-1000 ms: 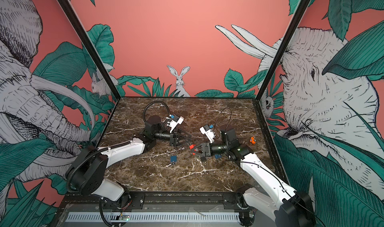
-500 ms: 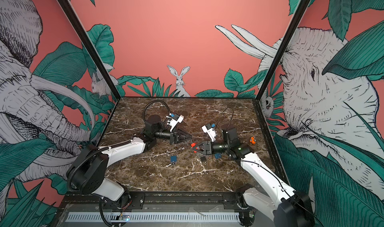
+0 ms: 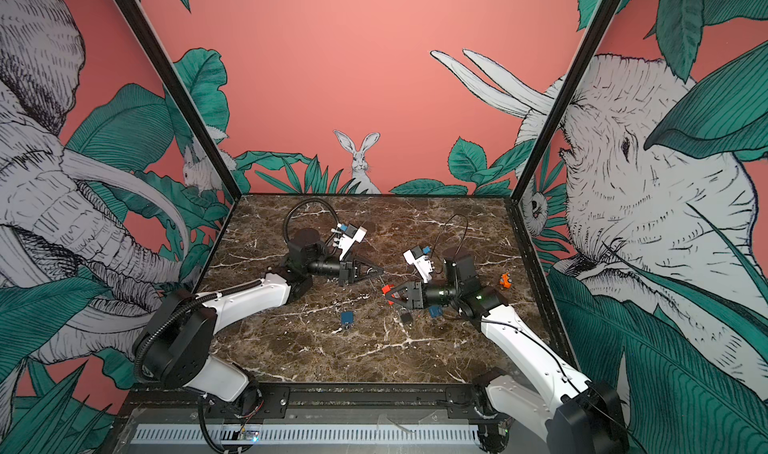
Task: Lock with the key
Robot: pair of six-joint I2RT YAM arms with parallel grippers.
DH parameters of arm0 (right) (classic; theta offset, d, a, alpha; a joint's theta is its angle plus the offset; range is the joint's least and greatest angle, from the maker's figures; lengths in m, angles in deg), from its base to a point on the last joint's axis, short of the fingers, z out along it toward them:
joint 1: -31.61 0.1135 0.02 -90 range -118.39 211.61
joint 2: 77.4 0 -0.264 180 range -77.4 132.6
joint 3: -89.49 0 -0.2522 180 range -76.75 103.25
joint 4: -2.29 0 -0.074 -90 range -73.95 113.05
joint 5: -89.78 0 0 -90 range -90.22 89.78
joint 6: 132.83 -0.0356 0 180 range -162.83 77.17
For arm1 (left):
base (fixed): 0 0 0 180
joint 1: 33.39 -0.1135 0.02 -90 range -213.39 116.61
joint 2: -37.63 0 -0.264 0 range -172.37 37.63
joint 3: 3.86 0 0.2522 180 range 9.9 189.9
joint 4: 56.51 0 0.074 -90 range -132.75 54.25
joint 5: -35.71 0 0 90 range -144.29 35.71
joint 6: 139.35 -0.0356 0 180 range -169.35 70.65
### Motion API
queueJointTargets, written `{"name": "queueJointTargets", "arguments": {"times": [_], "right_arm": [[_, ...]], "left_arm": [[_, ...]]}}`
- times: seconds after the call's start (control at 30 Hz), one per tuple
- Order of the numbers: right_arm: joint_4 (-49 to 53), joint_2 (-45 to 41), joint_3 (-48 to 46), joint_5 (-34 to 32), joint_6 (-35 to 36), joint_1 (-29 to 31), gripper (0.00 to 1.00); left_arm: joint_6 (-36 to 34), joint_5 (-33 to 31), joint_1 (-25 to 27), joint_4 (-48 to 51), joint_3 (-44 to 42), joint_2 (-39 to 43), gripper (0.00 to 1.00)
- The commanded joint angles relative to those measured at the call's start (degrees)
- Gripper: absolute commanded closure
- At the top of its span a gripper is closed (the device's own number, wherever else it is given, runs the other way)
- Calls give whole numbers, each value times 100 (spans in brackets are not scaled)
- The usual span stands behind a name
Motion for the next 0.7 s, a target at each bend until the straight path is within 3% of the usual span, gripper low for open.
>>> {"name": "queueJointTargets", "arguments": {"times": [0.0,0.13,0.2,0.27,0.67], "right_arm": [[-232,-70,211,-392,129,-57,100],[61,-148,297,-735,524,-72,100],[111,-214,274,-830,610,-101,100],[75,-287,237,-845,634,-124,100],[216,-554,230,-993,716,-271,100]], "left_arm": [[-295,164,149,224,76,14,93],[-230,253,155,190,57,18,91],[-197,287,151,122,20,60,79],[-186,299,156,62,-28,118,74],[182,362,150,-480,-109,85,78]]}}
